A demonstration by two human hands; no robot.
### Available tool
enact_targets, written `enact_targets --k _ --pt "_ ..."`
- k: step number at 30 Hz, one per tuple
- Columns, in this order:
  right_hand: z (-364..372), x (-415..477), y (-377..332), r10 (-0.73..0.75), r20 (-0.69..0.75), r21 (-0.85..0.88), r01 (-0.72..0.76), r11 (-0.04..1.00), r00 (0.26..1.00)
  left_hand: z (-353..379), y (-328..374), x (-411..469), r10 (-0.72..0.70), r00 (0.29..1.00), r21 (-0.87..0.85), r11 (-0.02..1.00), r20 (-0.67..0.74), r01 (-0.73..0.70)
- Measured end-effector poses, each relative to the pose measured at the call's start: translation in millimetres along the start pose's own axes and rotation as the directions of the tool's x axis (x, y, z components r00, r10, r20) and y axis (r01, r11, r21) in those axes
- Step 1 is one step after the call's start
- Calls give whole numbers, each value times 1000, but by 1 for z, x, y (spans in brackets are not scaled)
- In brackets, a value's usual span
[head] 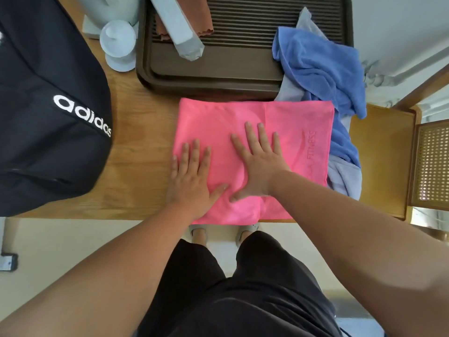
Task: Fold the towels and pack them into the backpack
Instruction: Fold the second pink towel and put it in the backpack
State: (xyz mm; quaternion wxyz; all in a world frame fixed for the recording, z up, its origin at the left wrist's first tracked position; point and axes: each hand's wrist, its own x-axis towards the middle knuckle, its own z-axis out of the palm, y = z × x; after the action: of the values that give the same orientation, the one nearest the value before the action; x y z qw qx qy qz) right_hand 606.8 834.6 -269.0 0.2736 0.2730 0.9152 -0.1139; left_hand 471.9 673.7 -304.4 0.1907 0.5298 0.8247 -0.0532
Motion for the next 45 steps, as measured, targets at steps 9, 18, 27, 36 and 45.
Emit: enact_targets --k 9,18,27,36,45 --pt "-6 22 -65 -36 -24 52 37 998 999 -5 -71 -15 -20 999 50 999 29 18" --pt "-16 22 -76 10 -129 216 19 976 992 -24 -88 -17 -7 998 71 997 69 2" --pt "-7 -14 -6 251 -74 208 -231 950 965 -48 1 -35 188 982 -91 978 0 -187" --pt "-2 -23 8 118 -123 170 -96 981 985 -31 21 -54 168 985 -53 985 39 -166" --pt "-36 9 -25 -8 -113 258 37 965 994 -16 8 -76 108 992 21 994 -58 -107"
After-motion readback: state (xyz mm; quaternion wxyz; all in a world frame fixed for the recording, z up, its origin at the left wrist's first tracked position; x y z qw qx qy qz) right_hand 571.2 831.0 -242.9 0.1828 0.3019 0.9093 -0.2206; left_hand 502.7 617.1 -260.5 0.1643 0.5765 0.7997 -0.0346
